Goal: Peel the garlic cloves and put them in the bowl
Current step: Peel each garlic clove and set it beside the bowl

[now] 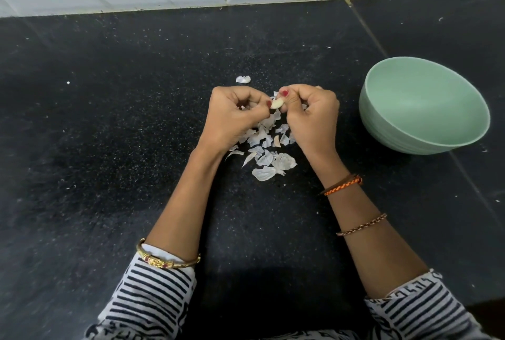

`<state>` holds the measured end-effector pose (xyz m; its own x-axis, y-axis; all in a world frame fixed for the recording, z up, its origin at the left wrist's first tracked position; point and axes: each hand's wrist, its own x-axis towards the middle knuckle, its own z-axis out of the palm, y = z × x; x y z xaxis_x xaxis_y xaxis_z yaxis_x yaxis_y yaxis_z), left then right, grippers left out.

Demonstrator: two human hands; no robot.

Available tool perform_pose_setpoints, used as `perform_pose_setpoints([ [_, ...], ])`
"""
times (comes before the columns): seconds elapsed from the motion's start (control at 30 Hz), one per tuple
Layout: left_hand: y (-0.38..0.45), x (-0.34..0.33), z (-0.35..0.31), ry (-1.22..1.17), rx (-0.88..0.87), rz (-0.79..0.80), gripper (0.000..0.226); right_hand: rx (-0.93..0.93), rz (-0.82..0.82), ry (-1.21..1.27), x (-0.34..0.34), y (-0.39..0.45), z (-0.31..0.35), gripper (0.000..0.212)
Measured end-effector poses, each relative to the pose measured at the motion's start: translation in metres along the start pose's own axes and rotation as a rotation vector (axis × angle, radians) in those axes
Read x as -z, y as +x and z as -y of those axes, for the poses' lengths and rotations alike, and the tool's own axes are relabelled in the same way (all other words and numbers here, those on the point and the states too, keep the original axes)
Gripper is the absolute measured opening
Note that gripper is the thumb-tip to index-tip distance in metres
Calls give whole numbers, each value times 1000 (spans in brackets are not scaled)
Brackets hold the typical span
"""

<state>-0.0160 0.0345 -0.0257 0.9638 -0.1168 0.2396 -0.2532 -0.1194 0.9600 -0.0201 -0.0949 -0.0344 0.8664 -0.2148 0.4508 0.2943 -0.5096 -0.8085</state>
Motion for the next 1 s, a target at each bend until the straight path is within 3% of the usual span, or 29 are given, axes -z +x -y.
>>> perform_pose_setpoints([
  [0.17, 2, 2, -4, -126, 41, -80, 21, -165, 210, 397, 5, 3, 6, 29],
  [0.3, 3, 3, -3, -175, 70, -103, 28, -245, 299, 573, 7, 3, 8, 21],
  [0.67, 6, 5, -4, -302, 156, -152, 28, -211, 590, 400, 22, 7, 7, 14],
  [0.73, 9, 15, -2, -325, 163, -259, 24, -196, 561, 369, 22, 6, 7, 16],
  [0.8, 9, 24, 3, -197, 134, -315, 28, -212, 451, 415, 19, 5, 8, 16],
  [0.93, 5, 18, 9, -28, 25, -219, 36, -176, 260, 431, 12, 3, 7, 15],
  [1.0, 3, 11, 8, -3, -8, -122, 24, -131, 219, 396, 10, 3, 4, 14],
])
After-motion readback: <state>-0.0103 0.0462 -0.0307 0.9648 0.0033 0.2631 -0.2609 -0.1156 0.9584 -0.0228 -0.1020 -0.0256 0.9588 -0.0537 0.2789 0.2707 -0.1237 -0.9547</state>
